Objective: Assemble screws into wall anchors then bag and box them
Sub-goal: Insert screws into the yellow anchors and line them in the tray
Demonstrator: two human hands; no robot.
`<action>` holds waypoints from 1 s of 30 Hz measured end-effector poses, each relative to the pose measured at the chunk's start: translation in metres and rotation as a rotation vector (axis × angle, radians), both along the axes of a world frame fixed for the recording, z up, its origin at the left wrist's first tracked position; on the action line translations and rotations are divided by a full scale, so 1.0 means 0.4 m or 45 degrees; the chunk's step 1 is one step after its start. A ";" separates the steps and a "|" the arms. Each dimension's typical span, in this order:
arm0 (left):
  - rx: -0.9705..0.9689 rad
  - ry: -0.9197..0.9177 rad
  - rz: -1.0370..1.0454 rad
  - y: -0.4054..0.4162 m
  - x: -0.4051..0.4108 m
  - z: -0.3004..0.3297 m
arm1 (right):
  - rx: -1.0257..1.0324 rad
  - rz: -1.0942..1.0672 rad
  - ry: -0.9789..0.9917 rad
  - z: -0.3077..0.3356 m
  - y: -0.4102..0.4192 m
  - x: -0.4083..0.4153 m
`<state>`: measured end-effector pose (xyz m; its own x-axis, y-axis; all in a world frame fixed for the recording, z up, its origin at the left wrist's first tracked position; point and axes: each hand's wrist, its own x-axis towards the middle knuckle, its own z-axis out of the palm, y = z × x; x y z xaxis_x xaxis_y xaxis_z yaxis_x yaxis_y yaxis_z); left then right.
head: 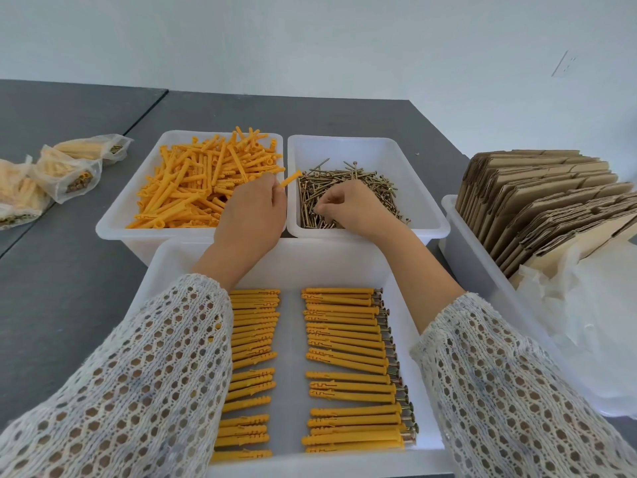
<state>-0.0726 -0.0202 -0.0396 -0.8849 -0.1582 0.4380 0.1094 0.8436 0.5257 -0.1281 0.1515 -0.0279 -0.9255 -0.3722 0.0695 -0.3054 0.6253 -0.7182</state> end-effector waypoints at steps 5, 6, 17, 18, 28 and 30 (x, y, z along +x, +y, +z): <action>-0.043 0.005 0.000 0.002 0.005 0.006 | 0.187 0.038 -0.050 0.000 -0.007 0.000; -0.044 0.000 0.002 0.002 0.005 0.007 | 0.131 0.011 -0.037 0.001 -0.007 0.002; -0.045 0.010 -0.016 0.002 0.003 0.002 | -1.108 -0.460 -0.157 0.043 -0.010 0.024; -0.049 0.013 -0.021 0.002 0.003 0.003 | -1.150 -0.466 -0.185 0.044 -0.012 0.023; -0.072 0.025 -0.067 0.003 0.012 0.012 | -1.014 -0.301 -0.172 0.041 -0.053 0.046; -0.072 0.019 -0.074 0.003 0.012 0.013 | -0.994 -0.262 -0.200 0.042 -0.058 0.051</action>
